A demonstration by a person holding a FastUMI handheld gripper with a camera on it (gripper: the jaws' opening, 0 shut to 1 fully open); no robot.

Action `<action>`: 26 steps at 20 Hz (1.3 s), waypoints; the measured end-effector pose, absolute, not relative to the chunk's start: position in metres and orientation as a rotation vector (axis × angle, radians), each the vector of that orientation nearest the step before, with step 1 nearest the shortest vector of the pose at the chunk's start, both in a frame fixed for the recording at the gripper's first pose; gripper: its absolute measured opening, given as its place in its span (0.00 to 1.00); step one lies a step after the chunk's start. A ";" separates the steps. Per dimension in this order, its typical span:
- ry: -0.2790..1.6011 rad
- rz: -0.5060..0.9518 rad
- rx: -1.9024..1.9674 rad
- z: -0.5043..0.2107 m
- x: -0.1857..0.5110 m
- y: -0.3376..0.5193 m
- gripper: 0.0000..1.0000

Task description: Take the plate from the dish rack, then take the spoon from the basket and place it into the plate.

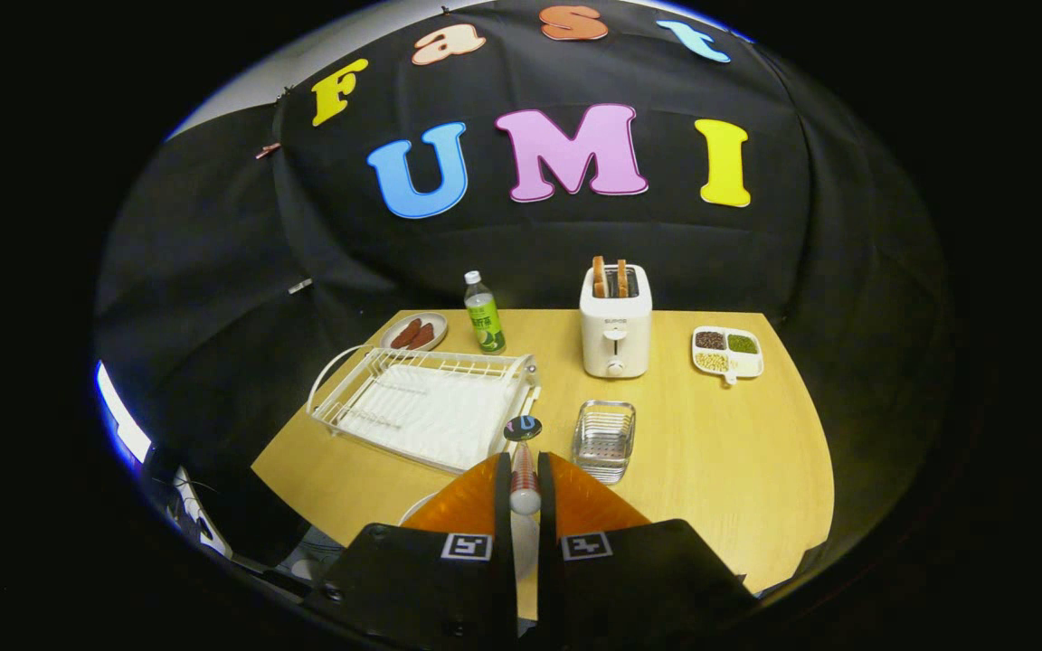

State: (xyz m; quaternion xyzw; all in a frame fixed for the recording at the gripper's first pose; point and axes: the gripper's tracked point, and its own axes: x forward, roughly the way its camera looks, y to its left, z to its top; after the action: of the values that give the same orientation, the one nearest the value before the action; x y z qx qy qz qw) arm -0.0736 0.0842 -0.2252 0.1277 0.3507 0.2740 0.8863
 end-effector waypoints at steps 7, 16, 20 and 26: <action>0.849 0.645 0.220 -0.272 -0.148 0.121 0.13; 0.931 0.636 0.261 -0.337 -0.148 0.163 0.13; 0.938 0.647 0.254 -0.347 -0.151 0.170 0.13; 0.979 0.621 0.204 -0.367 -0.154 0.162 0.19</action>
State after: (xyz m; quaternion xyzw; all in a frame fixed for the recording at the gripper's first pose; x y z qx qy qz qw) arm -0.1541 0.1615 -0.3670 0.0961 0.4617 0.2931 0.8317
